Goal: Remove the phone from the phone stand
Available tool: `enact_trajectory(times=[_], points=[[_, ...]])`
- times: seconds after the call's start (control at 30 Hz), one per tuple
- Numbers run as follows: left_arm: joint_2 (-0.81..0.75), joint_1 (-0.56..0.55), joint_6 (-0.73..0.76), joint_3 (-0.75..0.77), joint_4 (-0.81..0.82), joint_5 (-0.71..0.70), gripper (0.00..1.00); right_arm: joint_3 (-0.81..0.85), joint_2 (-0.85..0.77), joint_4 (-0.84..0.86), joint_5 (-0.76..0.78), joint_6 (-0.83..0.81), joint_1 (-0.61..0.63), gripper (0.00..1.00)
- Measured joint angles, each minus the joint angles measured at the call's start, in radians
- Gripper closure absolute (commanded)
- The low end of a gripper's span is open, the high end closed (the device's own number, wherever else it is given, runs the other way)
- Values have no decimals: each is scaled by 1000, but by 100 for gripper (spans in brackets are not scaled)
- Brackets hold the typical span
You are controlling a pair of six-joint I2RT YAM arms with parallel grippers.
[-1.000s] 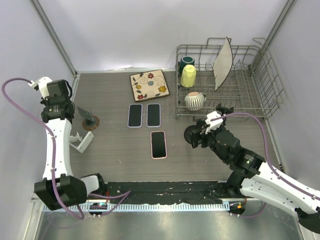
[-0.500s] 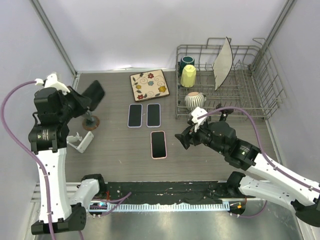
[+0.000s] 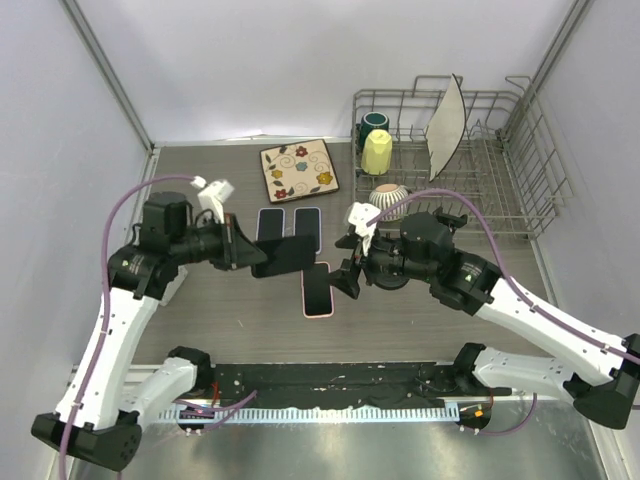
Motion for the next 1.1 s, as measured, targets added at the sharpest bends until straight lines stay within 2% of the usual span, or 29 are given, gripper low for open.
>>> enact_trajectory(times=[0.3,0.43,0.7,0.8,0.9,0.93,0.97,1.0,1.03,1.07,1.1], points=[[27,-317,135,-28,0,-3,100,124,115,-130,-167,-56,0,16],[60,-383,184,-28,0,-11,100,149,154,-197,-248,-81,0,19],[76,-445,263,-28,2,2,100,151,219,-275,-345,-122,0,24],[64,-454,287,-28,10,19,100,151,241,-291,-377,-130,0,33],[44,-458,301,-28,22,34,100,151,261,-304,-412,-138,0,51],[37,-459,307,-28,25,34,100,151,267,-307,-424,-142,0,66],[32,-459,313,-28,27,34,99,151,272,-311,-436,-145,0,76],[29,-459,318,-28,31,33,93,151,276,-312,-444,-149,0,84],[27,-459,322,-28,32,34,89,151,278,-312,-455,-150,0,99],[26,-459,340,-30,38,35,85,151,279,-316,-468,-148,0,99],[24,-460,355,-32,40,32,72,151,279,-320,-477,-148,0,99]])
